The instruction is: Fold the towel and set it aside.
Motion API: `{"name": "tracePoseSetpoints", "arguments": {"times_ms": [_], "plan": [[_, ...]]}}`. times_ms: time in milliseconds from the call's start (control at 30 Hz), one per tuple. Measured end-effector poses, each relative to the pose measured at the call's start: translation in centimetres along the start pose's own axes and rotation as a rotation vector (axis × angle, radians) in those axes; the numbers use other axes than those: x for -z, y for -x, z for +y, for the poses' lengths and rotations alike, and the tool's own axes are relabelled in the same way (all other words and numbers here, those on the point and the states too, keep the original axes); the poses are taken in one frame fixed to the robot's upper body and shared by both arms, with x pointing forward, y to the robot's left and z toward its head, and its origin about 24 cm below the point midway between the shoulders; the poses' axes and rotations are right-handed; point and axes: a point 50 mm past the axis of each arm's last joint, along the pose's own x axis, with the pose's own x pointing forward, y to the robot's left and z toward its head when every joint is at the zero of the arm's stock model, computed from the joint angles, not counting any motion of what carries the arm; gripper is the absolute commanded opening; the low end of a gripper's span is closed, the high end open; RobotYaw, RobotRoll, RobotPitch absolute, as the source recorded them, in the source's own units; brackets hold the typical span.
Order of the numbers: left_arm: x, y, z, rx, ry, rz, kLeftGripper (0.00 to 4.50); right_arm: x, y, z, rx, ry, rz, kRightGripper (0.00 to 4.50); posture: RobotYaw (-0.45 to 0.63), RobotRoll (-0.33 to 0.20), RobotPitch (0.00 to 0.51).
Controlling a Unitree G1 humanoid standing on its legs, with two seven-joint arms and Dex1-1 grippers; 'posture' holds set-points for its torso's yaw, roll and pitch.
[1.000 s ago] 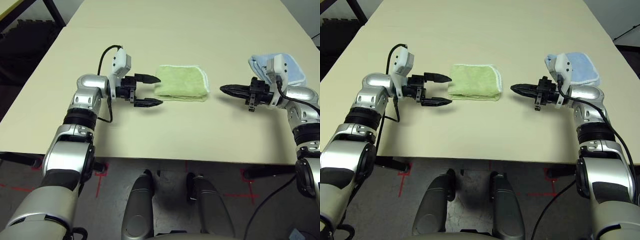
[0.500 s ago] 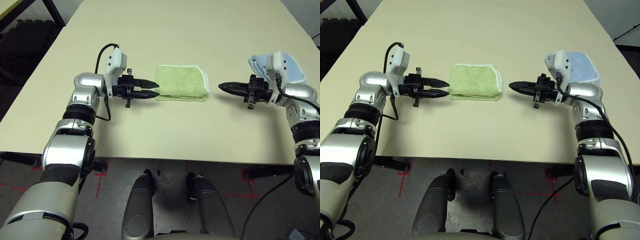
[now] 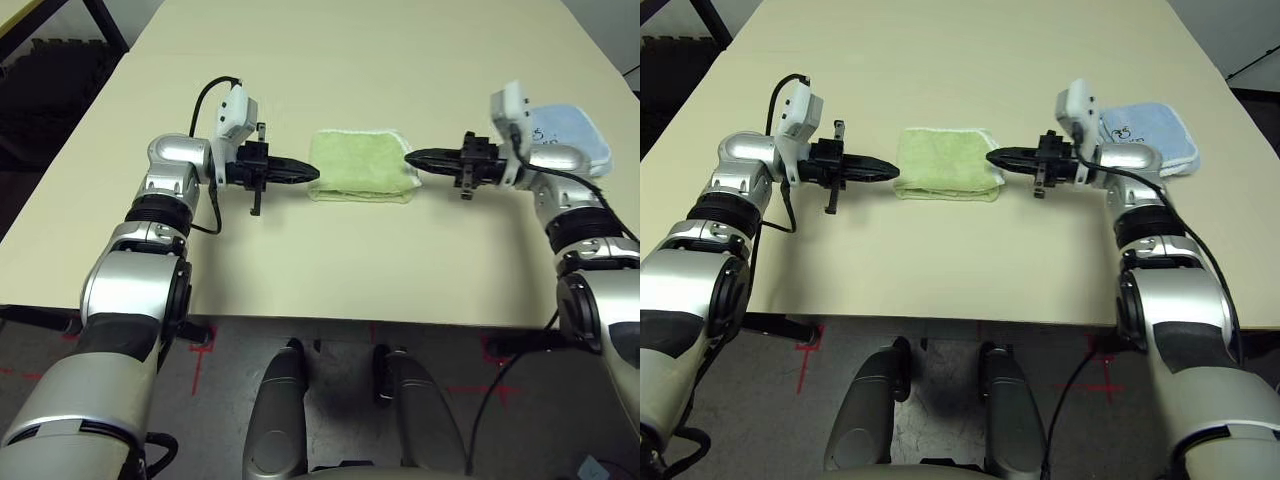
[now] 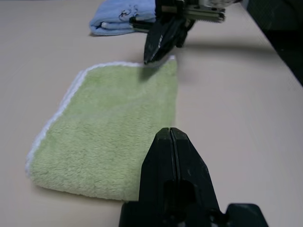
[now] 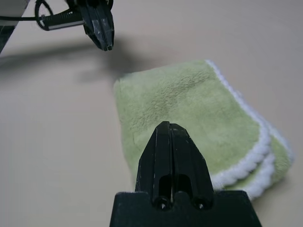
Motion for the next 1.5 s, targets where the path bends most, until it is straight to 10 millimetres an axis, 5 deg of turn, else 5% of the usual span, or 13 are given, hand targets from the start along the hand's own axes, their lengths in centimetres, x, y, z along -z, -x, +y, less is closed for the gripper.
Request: {"name": "tracePoseSetpoints", "arguments": {"times_ms": [367, 567, 867, 1233, 1367, 1500], "plan": [[0.1, -4.6, -0.2, -0.035, -0.009, -0.016, 0.06, 1.1, -1.6, 0.5, 0.020, -0.015, 0.052, 0.00, -0.02, 0.000, 0.329], [0.8, -5.4, -0.4, -0.036, -0.003, 0.059, 0.06, 1.1, -1.5, 0.5, 0.032, -0.011, 0.052, 0.00, -0.05, 0.000, 0.324], [2.5, -2.6, 0.1, -0.153, 0.037, 0.207, 0.06, 1.8, -0.8, 0.4, 0.062, 0.006, 0.102, 0.00, -0.04, 0.000, 0.325], [2.4, -0.6, 0.0, -0.115, 0.073, 0.177, 0.06, 1.4, 0.8, -0.2, 0.095, 0.008, 0.096, 0.00, -0.03, 0.000, 0.306], [0.1, 0.1, 1.1, -0.156, 0.083, 0.055, 0.06, -0.5, 1.6, -1.6, 0.194, -0.004, 0.000, 0.00, -0.03, 0.000, 0.308], [-2.9, -0.4, 3.0, -0.315, 0.043, -0.048, 0.06, -2.9, 0.3, -2.8, 0.304, 0.014, -0.085, 0.00, -0.04, 0.000, 0.316]]}}
